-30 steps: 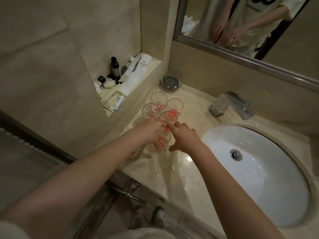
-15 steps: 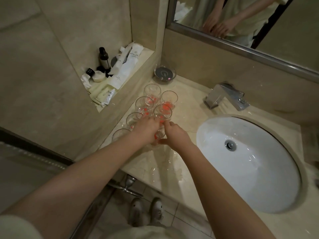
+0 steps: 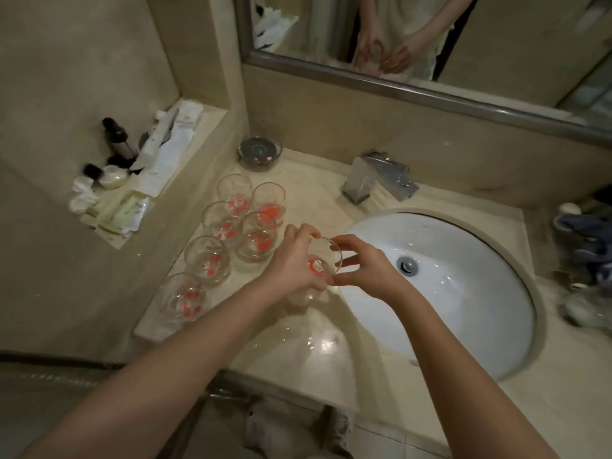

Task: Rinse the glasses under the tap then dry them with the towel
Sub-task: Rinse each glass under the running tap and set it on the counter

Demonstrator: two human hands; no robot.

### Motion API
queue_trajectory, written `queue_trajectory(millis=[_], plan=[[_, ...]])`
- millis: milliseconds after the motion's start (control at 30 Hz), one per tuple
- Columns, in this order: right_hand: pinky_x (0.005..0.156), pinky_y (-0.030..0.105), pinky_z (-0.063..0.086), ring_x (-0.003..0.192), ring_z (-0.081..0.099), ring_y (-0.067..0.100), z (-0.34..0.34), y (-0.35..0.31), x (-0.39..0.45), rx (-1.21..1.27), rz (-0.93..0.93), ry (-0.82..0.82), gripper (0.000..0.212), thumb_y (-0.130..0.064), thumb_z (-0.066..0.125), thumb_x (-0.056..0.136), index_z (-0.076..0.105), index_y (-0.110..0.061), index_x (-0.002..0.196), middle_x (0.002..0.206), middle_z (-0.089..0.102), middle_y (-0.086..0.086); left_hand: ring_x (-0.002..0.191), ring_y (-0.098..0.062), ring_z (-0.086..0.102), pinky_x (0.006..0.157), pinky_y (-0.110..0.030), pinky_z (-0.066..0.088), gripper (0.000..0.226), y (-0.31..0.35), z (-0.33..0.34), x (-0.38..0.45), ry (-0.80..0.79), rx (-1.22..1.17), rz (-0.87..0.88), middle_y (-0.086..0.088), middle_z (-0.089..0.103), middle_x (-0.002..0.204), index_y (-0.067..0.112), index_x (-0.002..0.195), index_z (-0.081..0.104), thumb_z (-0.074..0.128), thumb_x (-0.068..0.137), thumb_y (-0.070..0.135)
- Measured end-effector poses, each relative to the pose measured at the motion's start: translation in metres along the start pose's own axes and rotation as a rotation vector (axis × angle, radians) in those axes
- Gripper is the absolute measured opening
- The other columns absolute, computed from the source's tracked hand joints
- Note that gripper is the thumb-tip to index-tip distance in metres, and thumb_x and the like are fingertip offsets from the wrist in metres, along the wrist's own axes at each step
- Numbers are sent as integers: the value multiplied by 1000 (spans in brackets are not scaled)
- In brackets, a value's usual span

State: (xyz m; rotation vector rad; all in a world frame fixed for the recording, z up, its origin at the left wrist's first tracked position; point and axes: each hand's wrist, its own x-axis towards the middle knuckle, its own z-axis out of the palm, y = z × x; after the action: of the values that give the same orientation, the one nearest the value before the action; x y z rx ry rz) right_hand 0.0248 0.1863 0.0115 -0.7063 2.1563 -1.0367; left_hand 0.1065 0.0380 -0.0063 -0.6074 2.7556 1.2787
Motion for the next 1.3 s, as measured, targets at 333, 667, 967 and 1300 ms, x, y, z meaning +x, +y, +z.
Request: queue_trajectory(millis=[333, 667, 967, 1300], plan=[[71, 9, 47, 92, 60, 3, -103, 77, 8, 59, -4, 27, 64, -13, 83, 73, 54, -24, 129, 114, 58, -14, 110, -14, 53, 69, 2, 41, 85, 64, 92, 58, 68, -303, -73, -5, 42, 125, 18, 129, 48, 91, 57, 5], [73, 13, 46, 95, 61, 14, -132, 117, 43, 251, 119, 223, 34, -22, 65, 91, 58, -15, 123, 104, 64, -2, 109, -12, 60, 86, -35, 54, 92, 77, 124, 91, 83, -444, -217, 9, 59, 116, 31, 114, 48, 81, 29, 42], [93, 42, 52, 113, 58, 23, -135, 98, 129, 477, 69, 423, 33, -28, 52, 99, 59, -15, 129, 118, 62, 0, 106, -10, 62, 92, -38, 53, 98, 72, 121, 113, 72, -503, -286, 14, 61, 111, 27, 119, 50, 79, 28, 47], [104, 36, 44, 108, 60, 16, -142, 87, 169, 452, 31, 541, 34, -24, 60, 96, 62, -10, 127, 114, 66, 2, 106, -12, 62, 89, -29, 52, 79, 69, 121, 137, 49, -596, -284, 9, 62, 114, 30, 112, 52, 86, 40, 22]])
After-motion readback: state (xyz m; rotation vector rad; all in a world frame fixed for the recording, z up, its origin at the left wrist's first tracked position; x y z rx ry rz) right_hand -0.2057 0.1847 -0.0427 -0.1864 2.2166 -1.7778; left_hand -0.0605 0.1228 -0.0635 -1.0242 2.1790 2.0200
